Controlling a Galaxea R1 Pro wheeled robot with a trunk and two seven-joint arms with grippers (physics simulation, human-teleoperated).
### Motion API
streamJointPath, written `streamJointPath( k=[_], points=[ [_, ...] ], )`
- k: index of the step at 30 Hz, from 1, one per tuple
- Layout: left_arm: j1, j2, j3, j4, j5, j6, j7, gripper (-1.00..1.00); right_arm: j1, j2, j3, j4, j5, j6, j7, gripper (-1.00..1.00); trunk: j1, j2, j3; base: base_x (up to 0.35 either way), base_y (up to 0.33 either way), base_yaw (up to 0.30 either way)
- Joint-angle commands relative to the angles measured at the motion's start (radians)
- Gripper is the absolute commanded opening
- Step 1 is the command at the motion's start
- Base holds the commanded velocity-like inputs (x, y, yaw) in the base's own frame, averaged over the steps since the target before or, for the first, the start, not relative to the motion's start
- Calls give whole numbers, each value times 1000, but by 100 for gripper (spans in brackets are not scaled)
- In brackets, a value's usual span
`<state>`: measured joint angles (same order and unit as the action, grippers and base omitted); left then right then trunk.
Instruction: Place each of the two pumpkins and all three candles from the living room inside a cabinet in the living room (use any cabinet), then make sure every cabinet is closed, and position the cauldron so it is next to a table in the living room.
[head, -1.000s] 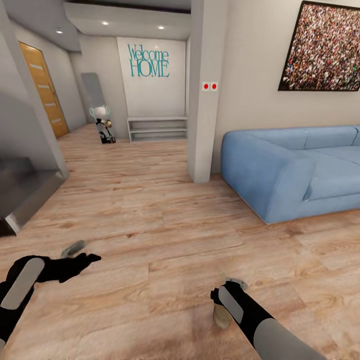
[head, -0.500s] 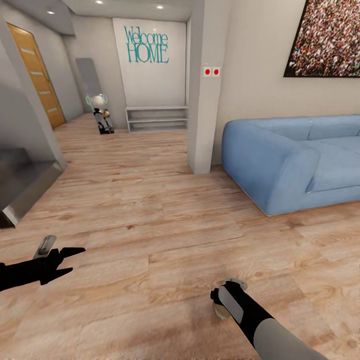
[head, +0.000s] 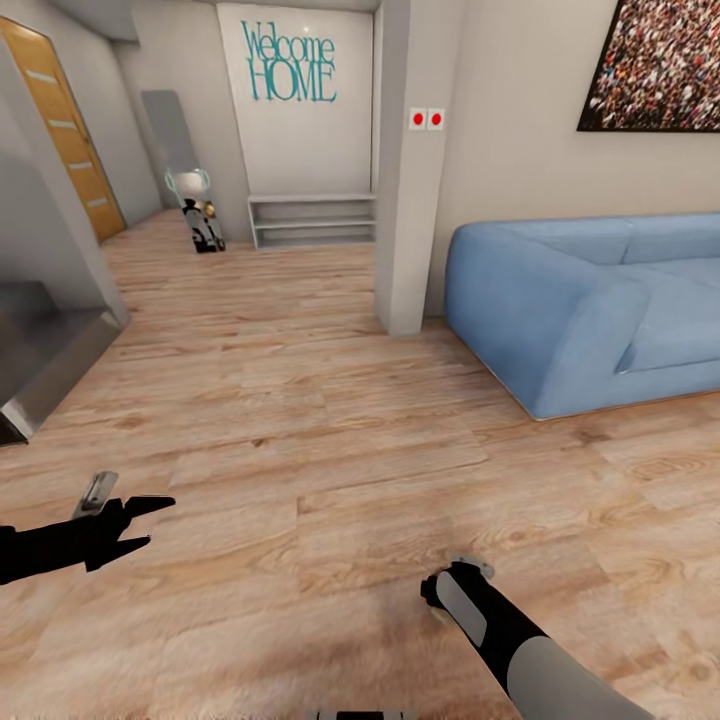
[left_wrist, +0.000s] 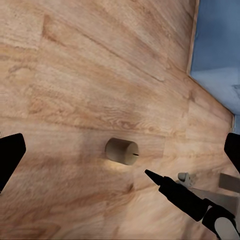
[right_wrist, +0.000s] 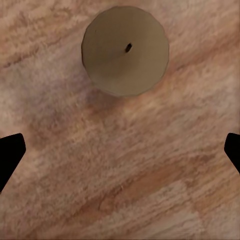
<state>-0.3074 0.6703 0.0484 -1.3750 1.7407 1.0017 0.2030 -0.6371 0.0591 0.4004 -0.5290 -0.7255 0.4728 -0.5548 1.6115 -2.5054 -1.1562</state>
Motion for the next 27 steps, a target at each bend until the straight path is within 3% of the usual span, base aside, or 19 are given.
streamJointPath(
  k=[1,10,27],
  points=[
    [-1,0,0,0,11,3,10,100,-1,-1,6,-2,-8,3,-8,100,0,-1,-5,0,0,0],
    [-1,0,-1,2,11,3,10,100,-1,-1,5,-3,-8,4,-8,100,4,-3,-40,0,0,0],
    [-1,0,-7,2,11,2,10,100,-1,-2,5,-3,-8,-3,-8,100,4,-3,-40,50,0,0]
  ],
)
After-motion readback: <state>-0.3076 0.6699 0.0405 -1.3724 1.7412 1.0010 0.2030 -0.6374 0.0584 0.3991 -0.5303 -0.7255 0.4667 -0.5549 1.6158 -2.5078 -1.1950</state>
